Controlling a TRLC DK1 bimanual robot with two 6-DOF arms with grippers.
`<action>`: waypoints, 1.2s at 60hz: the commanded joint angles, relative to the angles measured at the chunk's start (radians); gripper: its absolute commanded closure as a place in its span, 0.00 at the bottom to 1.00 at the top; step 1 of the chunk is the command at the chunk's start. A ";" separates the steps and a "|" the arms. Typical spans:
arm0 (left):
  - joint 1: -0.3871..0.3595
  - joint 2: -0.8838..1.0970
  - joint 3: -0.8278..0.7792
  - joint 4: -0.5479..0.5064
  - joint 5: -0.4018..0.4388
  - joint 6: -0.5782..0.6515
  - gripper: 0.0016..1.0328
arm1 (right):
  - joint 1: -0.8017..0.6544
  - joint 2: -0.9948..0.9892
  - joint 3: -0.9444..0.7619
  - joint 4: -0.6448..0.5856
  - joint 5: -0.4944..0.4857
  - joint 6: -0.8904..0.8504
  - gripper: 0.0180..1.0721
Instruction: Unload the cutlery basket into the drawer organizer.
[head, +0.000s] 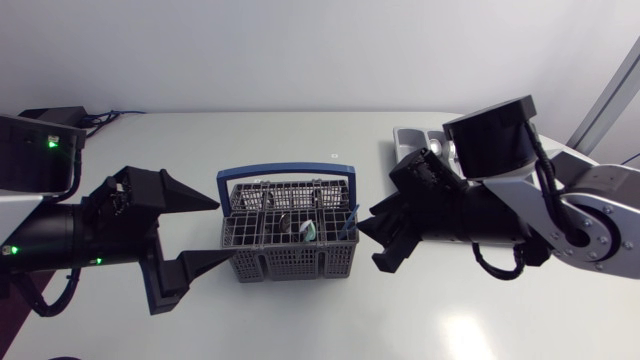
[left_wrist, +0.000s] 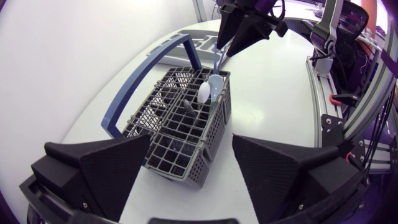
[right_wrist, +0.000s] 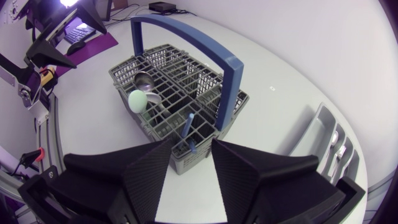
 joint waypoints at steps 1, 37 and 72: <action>-0.001 -0.002 -0.022 0.011 -0.001 -0.016 0.05 | 0.008 0.024 -0.020 0.020 0.013 0.004 0.59; -0.007 -0.002 -0.027 0.014 -0.001 -0.027 0.05 | 0.023 0.032 -0.011 0.019 0.024 -0.003 0.94; -0.014 -0.014 -0.029 0.011 -0.001 -0.037 0.05 | 0.006 -0.158 0.105 -0.227 0.004 -0.005 0.94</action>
